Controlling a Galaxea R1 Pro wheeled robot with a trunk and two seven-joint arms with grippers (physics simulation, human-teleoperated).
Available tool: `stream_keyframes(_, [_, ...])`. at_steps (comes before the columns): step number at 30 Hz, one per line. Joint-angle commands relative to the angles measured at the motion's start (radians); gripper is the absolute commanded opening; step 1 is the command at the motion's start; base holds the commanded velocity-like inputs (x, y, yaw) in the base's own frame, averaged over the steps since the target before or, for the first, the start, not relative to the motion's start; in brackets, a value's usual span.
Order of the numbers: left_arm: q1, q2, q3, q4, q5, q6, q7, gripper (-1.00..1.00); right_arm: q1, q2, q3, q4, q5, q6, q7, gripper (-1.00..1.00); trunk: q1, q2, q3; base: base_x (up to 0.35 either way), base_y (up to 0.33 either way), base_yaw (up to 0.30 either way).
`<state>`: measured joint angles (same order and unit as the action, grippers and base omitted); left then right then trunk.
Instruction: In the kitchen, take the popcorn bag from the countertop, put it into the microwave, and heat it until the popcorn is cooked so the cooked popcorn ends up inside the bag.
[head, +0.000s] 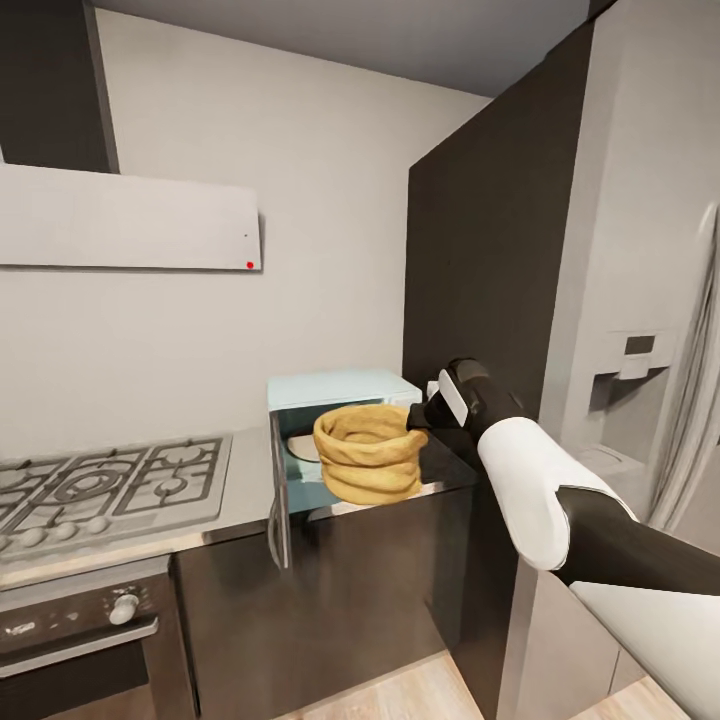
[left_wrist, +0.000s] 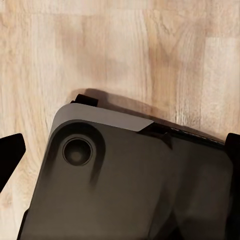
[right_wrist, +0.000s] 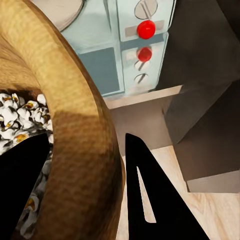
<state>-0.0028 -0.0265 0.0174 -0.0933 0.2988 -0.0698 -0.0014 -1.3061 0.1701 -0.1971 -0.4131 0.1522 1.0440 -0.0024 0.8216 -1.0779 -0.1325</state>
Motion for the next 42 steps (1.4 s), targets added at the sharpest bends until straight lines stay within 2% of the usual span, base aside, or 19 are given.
stream_keyframes(1, [0.0,-0.001,0.001,0.0,0.004,-0.002,0.0,1.0,-0.001,0.001,-0.008,-0.001,0.006,0.003,0.0,-1.0,0.0,-0.001,-0.001,0.004,0.002,0.0])
stream_keyframes(6, [0.0,0.0,0.001,0.0,0.004,-0.002,0.0,1.0,-0.001,-0.001,-0.008,-0.001,0.006,0.003,-0.003,-1.0,0.0,-0.001,-0.001,0.001,0.0,-0.025])
stream_keyframes(25, [0.0,0.0,0.002,0.0,0.005,-0.002,0.0,1.0,-0.001,0.002,-0.008,-0.001,0.009,0.003,-0.011,-1.0,0.0,-0.001,-0.001,0.0,0.002,-0.186])
stream_keyframes(42, [0.0,-0.001,0.002,0.0,0.004,-0.002,0.0,1.0,-0.001,-0.002,-0.008,-0.001,0.01,0.003,-0.012,-1.0,0.0,-0.001,-0.001,0.0,0.265,-0.003])
